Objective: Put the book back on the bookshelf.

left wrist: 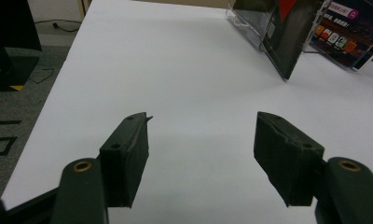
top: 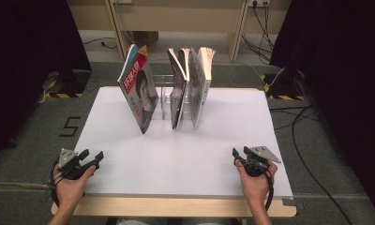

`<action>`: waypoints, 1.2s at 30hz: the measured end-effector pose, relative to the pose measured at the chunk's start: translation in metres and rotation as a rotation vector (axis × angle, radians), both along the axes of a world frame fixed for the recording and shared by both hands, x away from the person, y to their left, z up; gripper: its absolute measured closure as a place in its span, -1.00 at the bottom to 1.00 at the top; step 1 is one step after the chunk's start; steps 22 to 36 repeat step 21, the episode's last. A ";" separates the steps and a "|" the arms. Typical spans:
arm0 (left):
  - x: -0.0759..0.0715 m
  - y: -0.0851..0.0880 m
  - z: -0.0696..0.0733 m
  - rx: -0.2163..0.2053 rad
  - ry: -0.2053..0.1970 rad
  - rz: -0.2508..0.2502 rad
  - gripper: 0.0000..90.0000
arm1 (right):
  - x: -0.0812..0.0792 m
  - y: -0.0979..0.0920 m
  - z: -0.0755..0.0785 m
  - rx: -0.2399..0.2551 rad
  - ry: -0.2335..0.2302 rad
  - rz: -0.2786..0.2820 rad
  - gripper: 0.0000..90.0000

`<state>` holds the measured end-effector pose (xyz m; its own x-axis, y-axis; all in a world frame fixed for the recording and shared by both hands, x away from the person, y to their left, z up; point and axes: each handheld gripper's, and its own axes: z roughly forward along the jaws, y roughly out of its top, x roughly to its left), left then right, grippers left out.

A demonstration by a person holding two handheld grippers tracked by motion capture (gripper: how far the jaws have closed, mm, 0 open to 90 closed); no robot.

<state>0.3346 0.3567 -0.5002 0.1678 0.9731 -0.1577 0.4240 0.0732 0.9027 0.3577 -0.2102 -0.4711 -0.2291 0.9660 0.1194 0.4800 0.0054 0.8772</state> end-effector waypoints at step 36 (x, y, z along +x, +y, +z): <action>0.000 0.009 -0.003 -0.042 -0.009 0.025 -0.21 | 0.000 0.006 -0.004 -0.018 0.000 0.008 0.10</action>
